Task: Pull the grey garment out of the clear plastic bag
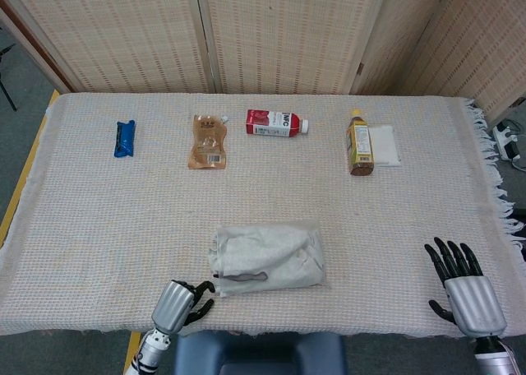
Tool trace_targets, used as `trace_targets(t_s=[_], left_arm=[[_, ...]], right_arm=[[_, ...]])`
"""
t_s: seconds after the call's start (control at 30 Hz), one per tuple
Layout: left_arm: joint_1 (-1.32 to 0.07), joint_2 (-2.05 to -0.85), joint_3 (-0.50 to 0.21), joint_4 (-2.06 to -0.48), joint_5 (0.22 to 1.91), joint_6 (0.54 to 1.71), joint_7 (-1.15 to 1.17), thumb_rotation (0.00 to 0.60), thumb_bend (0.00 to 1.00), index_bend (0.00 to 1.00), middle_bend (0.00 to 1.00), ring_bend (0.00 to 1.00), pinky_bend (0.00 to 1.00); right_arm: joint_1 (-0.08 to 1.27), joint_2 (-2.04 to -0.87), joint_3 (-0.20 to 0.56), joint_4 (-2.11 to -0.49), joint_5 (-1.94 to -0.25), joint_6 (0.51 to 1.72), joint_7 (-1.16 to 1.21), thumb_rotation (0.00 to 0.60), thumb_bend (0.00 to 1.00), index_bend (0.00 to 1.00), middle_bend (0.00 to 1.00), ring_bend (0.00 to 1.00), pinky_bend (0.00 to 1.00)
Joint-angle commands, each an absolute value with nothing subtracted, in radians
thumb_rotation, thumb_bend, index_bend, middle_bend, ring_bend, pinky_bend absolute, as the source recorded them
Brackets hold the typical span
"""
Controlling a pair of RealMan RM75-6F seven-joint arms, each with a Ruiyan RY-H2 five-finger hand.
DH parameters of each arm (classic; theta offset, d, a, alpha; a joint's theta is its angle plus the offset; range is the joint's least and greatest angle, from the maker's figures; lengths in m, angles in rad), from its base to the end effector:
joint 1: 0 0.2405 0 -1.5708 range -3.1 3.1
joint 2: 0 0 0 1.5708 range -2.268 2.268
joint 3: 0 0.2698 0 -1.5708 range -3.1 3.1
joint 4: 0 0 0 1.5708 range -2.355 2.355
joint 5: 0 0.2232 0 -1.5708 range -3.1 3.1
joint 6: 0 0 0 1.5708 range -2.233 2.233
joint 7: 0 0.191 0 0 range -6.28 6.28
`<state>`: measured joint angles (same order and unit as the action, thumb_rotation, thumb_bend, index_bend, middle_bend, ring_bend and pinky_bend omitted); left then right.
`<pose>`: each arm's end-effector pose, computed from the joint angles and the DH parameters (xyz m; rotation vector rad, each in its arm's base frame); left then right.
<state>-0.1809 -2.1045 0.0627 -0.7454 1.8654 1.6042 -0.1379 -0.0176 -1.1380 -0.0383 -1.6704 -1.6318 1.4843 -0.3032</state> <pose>-0.2014 0.2102 -0.1299 -1.6944 -0.8605 -1.4198 -0.3185 -0.1751 0.1169 1.5664 -0.7940 0.6866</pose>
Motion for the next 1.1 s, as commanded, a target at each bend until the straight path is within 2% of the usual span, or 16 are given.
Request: trace_targets(t_s=[0.03,0.73,1.1], left_arm=[[-0.192,-2.122,0.062,-0.723,1.852,1.606,-0.149,0.6,0.37,0.53,1.0,1.0,1.0],[-0.232,-2.204,0.085,-0.619,1.806,1.619,-0.186,0.6,0.38,0.56,1.0,1.0,1.0],[-0.241,-2.21,0.101,-0.617,1.797,1.634,-0.187,0.6,0.58,0.61,1.0,1.0,1.0]], right_arm=[[-0.017,-1.137,-0.038,-1.672,-1.63,1.484,-0.303,0.6,0.08,0.0,0.0,0.0,0.0],[-0.012,-1.117,-0.041,-1.687,-1.616,1.478,-0.286,0.6,0.09,0.0,0.0,0.0,0.0],[-0.007,-1.122,-0.042,-1.687,-1.611,1.471,-0.297,0.6,0.08,0.0,0.0,0.0,0.0]])
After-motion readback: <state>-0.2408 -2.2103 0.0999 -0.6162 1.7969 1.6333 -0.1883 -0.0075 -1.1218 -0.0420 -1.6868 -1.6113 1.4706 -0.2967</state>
